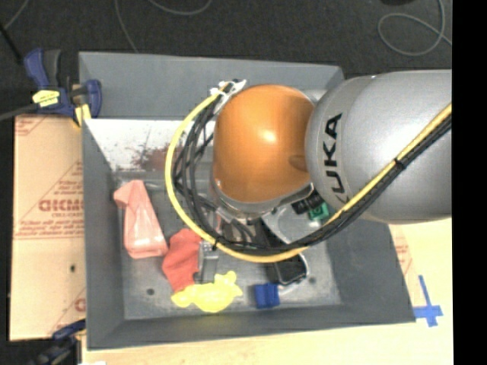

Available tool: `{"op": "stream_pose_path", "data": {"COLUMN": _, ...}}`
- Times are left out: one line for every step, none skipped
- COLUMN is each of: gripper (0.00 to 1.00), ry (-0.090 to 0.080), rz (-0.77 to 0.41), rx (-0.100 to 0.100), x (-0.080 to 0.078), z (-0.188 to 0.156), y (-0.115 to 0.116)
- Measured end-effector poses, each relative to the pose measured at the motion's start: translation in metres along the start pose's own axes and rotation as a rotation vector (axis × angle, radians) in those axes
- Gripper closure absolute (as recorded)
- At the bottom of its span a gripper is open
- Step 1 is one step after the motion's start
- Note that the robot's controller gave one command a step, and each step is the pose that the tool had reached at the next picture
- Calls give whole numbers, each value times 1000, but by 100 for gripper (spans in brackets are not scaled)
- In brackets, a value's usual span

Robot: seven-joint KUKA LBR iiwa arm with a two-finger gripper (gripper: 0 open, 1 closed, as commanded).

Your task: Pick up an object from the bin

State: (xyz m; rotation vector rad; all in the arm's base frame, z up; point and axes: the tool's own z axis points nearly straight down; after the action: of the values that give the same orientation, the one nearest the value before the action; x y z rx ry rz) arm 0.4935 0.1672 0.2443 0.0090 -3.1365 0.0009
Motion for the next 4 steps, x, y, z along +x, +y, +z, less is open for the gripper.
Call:
{"op": "stream_pose_path", "data": {"gripper": 0, "ry": -8, "rz": 5, "rx": -2, "x": -1, "z": -4, "y": -1}}
{"op": "stream_pose_path", "data": {"gripper": 0, "ry": -15, "rz": -39, "rx": -3, "x": -4, "z": 36, "y": -4}}
{"op": "stream_pose_path", "data": {"gripper": 0, "ry": -12, "rz": -148, "rx": -1, "x": 5, "z": 99, "y": 7}}
{"op": "stream_pose_path", "data": {"gripper": 0, "ry": -12, "rz": -161, "rx": -2, "x": 12, "z": 146, "y": 9}}
